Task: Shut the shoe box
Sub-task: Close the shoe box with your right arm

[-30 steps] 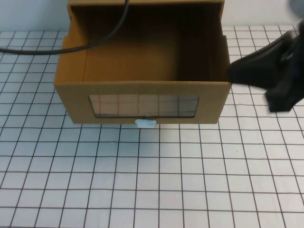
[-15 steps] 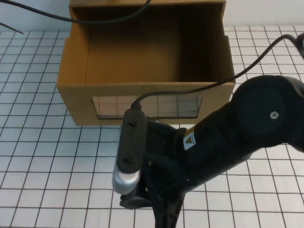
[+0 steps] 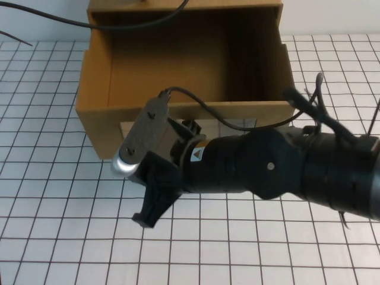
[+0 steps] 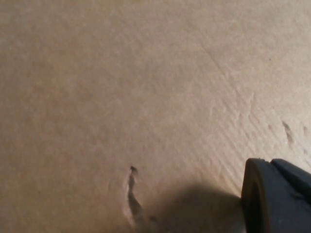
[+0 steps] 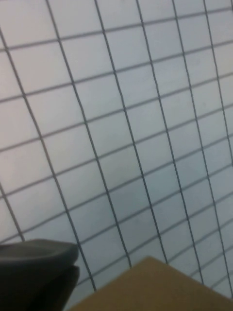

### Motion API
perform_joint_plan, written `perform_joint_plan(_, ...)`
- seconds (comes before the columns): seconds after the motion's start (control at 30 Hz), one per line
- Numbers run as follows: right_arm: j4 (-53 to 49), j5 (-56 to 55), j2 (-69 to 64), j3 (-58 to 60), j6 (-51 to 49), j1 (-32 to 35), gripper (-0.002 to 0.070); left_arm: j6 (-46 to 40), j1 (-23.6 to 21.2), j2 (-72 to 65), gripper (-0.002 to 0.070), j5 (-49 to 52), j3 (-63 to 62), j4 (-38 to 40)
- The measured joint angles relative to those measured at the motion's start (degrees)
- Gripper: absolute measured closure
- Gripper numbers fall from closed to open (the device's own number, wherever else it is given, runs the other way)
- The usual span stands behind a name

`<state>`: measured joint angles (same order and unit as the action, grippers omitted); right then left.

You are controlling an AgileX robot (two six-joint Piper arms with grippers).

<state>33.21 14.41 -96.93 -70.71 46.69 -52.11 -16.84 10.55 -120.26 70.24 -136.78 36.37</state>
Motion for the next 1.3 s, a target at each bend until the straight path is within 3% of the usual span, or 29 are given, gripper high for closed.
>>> perform_joint_plan(0.23,0.35,-11.13,-3.83,-0.12,3.13,0.12,0.0689,0.00,0.00,0.00,0.0680,0.00,0.00,0.00)
perform_joint_plan(0.43,0.58,-13.43,-8.52,-5.05,3.86,3.27,0.0689,0.00,0.00,0.00,0.0680,0.10,0.00,0.85)
perform_joint_plan(0.9,1.56,-10.61,-22.85,-26.87,3.85,9.47,0.0689,0.00,0.00,-0.18,0.0680,0.48,0.00,2.10)
perform_joint_plan(1.3,3.22,-8.85,-24.52,-29.39,3.85,13.32,0.0689,-0.20,0.00,-0.03,0.0680,0.48,0.00,2.23)
